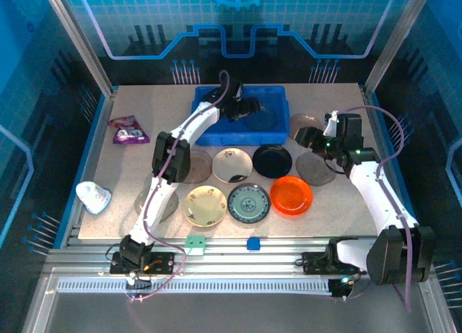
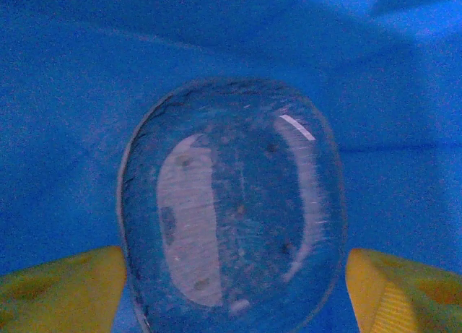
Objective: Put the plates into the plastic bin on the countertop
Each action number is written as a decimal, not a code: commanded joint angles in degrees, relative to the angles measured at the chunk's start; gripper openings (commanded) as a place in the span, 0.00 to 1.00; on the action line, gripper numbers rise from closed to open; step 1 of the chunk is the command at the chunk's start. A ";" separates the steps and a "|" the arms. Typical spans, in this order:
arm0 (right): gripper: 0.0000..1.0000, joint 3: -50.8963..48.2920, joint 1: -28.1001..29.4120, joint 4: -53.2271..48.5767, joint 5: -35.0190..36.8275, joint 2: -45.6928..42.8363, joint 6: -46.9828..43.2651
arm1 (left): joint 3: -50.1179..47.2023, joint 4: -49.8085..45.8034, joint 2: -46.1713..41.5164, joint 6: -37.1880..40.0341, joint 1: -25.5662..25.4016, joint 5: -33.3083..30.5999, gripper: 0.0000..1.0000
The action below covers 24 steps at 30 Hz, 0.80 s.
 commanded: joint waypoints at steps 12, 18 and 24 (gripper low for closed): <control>0.67 -8.45 0.38 -11.68 3.10 -13.66 -1.47 | -24.75 -0.41 -33.60 8.41 -4.17 -7.88 0.99; 0.66 -12.71 5.09 -15.41 5.34 -16.56 0.33 | -45.45 10.47 -48.33 8.90 -6.37 -4.32 0.99; 0.62 -16.66 10.96 -15.38 7.61 -15.75 3.24 | -56.38 12.05 -55.96 7.94 -7.88 -0.51 0.99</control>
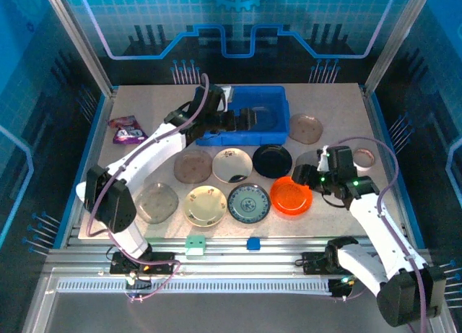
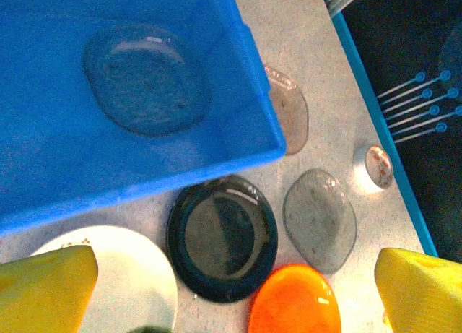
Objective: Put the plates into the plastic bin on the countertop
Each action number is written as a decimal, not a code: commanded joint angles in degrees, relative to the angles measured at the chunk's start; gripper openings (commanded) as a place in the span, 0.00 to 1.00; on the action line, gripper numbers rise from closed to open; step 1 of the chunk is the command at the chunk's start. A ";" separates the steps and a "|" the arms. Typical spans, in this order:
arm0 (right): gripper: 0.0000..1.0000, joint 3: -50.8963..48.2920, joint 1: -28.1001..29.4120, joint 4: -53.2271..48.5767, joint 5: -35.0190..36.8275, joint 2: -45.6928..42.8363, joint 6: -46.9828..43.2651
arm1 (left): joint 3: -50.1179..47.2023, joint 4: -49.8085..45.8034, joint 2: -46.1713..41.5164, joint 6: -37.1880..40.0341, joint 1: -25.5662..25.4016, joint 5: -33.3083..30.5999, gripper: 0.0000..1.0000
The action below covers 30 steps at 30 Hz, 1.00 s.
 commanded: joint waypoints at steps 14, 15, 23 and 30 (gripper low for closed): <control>0.51 -6.23 6.10 -4.05 10.47 2.66 6.08 | -9.91 4.29 -4.47 -0.52 -2.22 7.47 0.99; 0.50 -5.94 5.98 -5.07 11.53 2.30 6.33 | -9.89 4.58 -4.15 -0.67 -2.20 7.62 0.99; 0.47 -7.68 2.16 -6.34 12.98 -0.45 8.31 | -10.82 7.61 -2.71 -1.39 -2.28 8.99 0.99; 0.46 -8.94 -0.07 -2.59 10.69 3.32 9.63 | -10.74 8.61 -1.44 -1.21 -2.29 9.74 0.98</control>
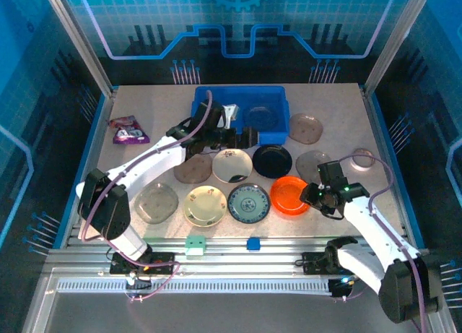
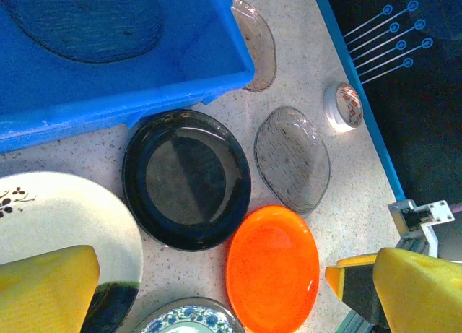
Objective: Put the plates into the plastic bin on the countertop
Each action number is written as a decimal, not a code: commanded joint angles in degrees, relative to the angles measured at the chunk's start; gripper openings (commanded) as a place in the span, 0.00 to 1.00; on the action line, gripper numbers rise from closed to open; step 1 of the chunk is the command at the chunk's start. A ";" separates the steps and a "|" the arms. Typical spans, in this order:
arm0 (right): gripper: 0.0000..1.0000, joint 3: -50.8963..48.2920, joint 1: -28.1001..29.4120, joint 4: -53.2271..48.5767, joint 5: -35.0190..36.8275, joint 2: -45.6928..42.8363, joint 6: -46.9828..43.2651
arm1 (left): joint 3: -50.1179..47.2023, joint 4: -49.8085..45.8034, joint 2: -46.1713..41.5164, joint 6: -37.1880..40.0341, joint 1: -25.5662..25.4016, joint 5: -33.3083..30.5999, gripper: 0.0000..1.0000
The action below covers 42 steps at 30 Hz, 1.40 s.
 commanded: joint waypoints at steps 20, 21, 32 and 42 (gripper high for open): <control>0.42 -2.45 -3.22 8.39 -2.88 10.97 1.69 | 0.85 1.93 4.71 -0.33 -0.40 3.42 0.98; 0.42 -2.58 -3.25 8.49 -2.93 11.23 1.71 | 0.98 1.91 4.86 -0.19 -0.46 3.58 0.98; 0.35 -3.30 -3.46 8.33 -1.67 12.34 0.26 | 2.06 1.67 6.49 0.08 -0.40 4.13 0.98; 0.14 -4.26 -3.55 8.00 -1.30 11.15 0.05 | 2.87 1.24 7.73 0.50 -0.33 4.22 0.98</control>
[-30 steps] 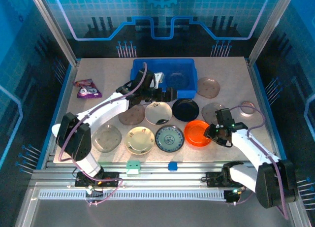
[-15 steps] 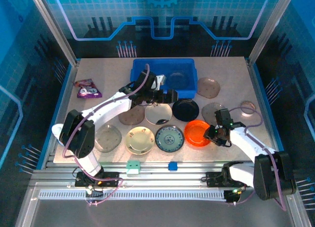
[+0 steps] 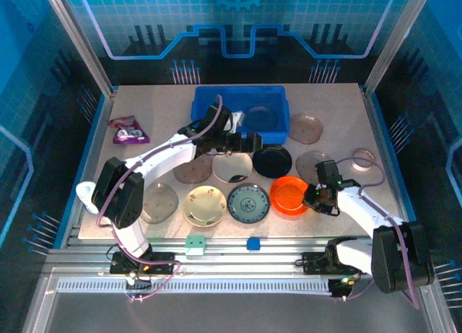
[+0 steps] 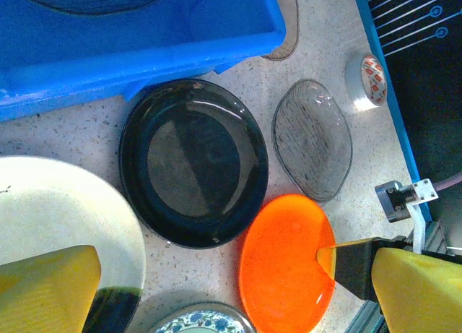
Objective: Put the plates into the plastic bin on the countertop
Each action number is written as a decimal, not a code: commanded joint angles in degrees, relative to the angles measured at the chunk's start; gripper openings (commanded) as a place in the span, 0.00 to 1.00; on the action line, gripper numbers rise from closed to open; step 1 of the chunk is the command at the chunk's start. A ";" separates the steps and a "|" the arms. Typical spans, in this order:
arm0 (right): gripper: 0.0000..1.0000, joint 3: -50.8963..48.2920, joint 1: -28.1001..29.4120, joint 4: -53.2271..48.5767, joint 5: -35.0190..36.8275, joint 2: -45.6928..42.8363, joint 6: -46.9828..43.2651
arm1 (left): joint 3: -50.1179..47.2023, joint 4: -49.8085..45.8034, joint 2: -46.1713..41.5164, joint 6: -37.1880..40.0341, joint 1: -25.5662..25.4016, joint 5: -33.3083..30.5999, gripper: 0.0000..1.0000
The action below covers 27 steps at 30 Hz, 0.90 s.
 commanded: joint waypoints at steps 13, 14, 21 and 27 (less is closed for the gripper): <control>0.00 -0.18 -0.67 -6.83 -1.42 -11.77 3.20 | 3.80 -0.92 1.21 0.35 -0.36 1.54 0.97; 0.00 0.68 -0.63 -8.17 -1.75 -13.29 3.17 | 3.96 -1.12 1.14 0.44 -0.34 1.52 0.97; 0.00 10.18 -0.62 -16.90 -3.58 -18.60 1.04 | 3.46 -0.65 0.42 0.64 -0.34 2.24 0.97; 0.00 15.14 -0.61 -12.28 -8.93 -16.85 1.89 | 1.27 3.63 0.39 -2.18 -0.29 6.29 0.91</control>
